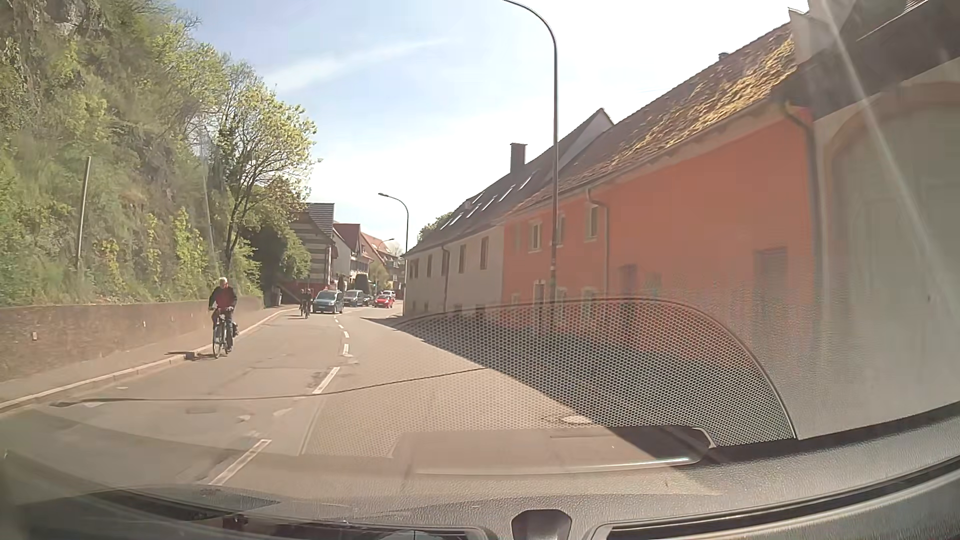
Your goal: Follow the waypoints while adhering to traffic rules and regulations
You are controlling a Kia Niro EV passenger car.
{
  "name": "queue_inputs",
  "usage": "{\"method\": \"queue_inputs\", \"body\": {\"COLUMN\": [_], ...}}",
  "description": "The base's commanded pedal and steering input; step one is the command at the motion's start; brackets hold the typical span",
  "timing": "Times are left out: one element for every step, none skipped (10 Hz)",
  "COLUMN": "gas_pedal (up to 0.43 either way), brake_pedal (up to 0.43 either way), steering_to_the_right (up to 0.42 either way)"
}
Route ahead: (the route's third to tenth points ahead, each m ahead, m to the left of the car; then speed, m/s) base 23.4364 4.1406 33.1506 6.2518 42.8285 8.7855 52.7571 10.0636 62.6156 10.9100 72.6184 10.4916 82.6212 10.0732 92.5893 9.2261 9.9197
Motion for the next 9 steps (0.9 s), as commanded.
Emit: {"method": "queue_inputs", "body": {"gas_pedal": [0.039, 0.039, 0.039, 0.039, 0.039, 0.039, 0.039, 0.039, 0.039], "brake_pedal": [0.0, 0.0, 0.0, 0.0, 0.0, 0.0, 0.0, 0.0, 0.0], "steering_to_the_right": [-0.062, -0.062, -0.062, -0.063, -0.063, -0.064, -0.063, -0.063, -0.063]}}
